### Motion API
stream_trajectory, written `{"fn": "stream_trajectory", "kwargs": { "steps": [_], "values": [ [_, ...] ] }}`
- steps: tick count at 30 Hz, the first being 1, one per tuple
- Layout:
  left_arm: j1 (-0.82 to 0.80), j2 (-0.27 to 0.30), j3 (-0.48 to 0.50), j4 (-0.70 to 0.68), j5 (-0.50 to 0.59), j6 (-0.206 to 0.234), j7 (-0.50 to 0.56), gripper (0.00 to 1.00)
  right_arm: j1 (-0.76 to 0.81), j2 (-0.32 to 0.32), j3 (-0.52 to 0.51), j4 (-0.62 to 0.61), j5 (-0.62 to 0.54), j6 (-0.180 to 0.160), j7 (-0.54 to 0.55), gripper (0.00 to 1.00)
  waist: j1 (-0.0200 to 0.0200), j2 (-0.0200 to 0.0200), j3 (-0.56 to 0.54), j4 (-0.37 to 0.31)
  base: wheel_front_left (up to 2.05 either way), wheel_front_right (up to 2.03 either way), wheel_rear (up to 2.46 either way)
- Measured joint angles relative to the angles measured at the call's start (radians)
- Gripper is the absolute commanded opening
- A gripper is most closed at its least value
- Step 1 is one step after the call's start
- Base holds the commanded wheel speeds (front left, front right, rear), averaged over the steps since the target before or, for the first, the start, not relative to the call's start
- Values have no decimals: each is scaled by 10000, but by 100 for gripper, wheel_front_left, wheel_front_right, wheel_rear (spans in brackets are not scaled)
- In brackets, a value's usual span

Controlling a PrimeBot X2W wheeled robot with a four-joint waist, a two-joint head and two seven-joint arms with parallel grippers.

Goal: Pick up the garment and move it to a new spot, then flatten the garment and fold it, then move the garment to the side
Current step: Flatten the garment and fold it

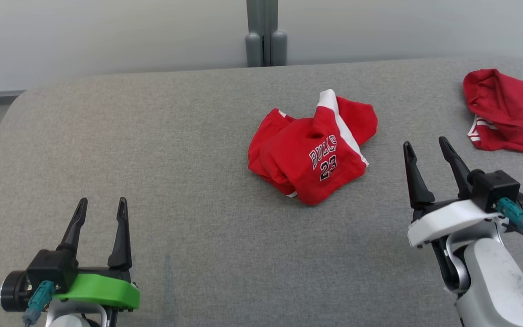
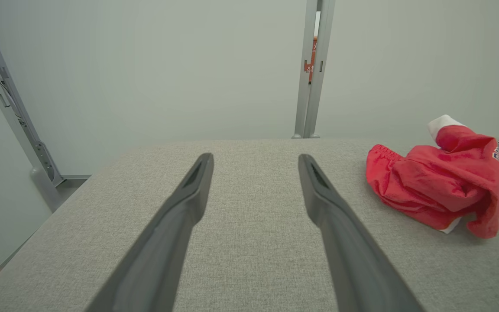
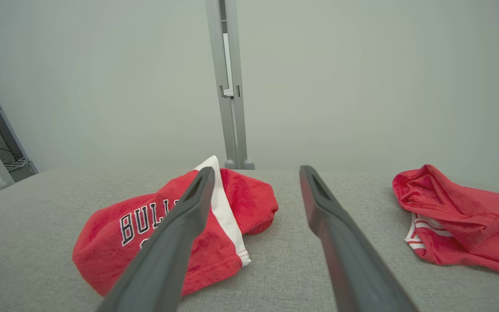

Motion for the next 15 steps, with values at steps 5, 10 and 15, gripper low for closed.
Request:
{"fn": "stream_trajectory", "kwargs": {
  "steps": [5,10,15],
  "values": [
    [-363,-194,-121,61,144,-88,-2,100,-1019,-324,209,932,-69,0,75,100,0,0,376,330,0,0,0],
    [-764,-405,-186,173,257,-224,-2,100,-1749,-533,274,2103,-121,0,65,100,0,0,757,759,0,0,0],
    [-1031,-629,-219,274,351,-343,-2,100,-2283,-646,370,3519,-63,0,-44,100,1,0,1132,1144,0,0,0]
  ]
}}
